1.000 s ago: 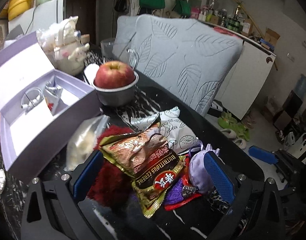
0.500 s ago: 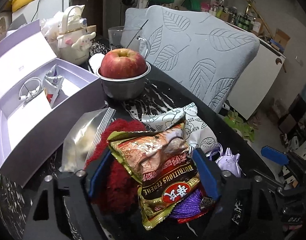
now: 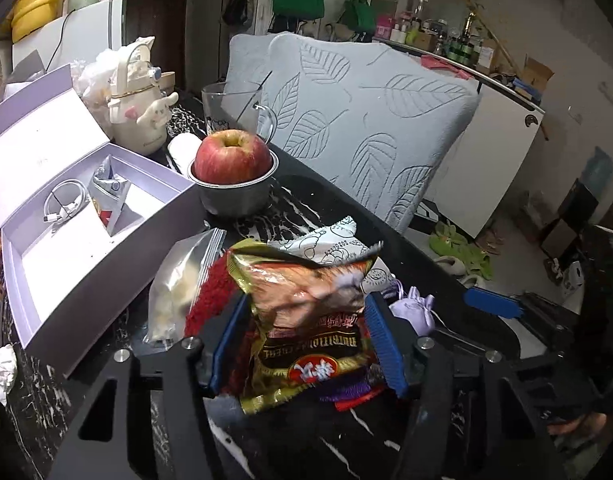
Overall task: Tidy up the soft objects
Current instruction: 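Grasp the lavender drawstring pouch with the right tool while the left tool holds the bag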
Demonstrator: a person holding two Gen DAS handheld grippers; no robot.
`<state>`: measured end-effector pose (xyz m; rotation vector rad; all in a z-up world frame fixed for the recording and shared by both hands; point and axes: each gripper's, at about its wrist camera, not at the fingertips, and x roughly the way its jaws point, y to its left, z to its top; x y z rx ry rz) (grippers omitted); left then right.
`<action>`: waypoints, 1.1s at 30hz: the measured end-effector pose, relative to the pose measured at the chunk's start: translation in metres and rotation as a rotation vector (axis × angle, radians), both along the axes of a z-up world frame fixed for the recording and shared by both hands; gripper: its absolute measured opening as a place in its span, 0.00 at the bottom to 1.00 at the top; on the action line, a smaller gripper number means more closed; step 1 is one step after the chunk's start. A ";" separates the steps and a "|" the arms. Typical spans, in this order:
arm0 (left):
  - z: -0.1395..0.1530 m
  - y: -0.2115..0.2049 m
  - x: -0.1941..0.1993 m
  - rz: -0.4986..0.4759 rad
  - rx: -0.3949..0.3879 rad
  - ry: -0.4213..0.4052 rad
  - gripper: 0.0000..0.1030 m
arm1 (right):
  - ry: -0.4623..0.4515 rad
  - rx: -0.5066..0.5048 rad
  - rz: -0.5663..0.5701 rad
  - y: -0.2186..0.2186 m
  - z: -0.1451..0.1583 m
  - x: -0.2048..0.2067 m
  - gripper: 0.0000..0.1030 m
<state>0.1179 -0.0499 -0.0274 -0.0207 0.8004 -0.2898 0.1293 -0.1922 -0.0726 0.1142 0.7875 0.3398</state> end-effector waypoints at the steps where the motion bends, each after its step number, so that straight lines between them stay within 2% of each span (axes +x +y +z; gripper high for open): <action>1: -0.001 0.001 -0.002 0.004 0.013 0.002 0.49 | 0.003 0.007 0.006 0.001 -0.001 0.000 0.80; 3: -0.004 0.004 -0.003 0.013 0.020 0.009 0.49 | 0.017 0.016 0.023 0.006 -0.004 0.003 0.80; 6: -0.016 0.006 0.002 0.006 0.024 0.064 0.49 | 0.032 0.019 0.047 0.013 -0.009 0.006 0.80; 9: -0.022 0.009 0.003 0.025 0.012 0.074 0.49 | 0.039 0.019 0.060 0.017 -0.011 0.007 0.80; 12: -0.023 0.005 0.003 0.024 0.039 0.070 0.52 | 0.039 0.004 0.060 0.018 -0.011 0.005 0.80; 17: -0.023 -0.002 0.007 0.017 0.045 0.083 0.66 | 0.054 0.005 0.047 0.015 -0.013 0.006 0.80; 21: -0.018 -0.004 0.005 -0.007 0.009 0.073 0.66 | 0.054 -0.002 0.043 0.013 -0.015 0.006 0.80; 26: -0.024 -0.006 0.006 -0.022 0.010 0.102 0.66 | 0.054 0.032 0.056 0.010 -0.019 0.011 0.80; 28: -0.028 -0.007 0.006 -0.016 0.001 0.121 0.66 | 0.056 0.061 0.063 0.010 -0.021 0.014 0.73; 29: -0.029 -0.006 0.007 -0.013 -0.007 0.132 0.66 | 0.051 0.068 0.069 0.011 -0.021 0.015 0.63; 30: -0.031 -0.007 0.007 -0.013 -0.013 0.146 0.66 | 0.052 0.092 0.090 0.011 -0.021 0.015 0.57; 31: -0.033 -0.007 0.009 -0.013 -0.013 0.158 0.66 | 0.057 0.109 0.097 0.011 -0.021 0.015 0.55; 32: -0.034 -0.008 0.009 -0.015 -0.013 0.166 0.66 | 0.057 0.114 0.097 0.010 -0.019 0.013 0.48; 33: -0.037 -0.009 0.010 -0.017 -0.014 0.174 0.66 | 0.043 0.100 0.097 0.010 -0.017 0.011 0.47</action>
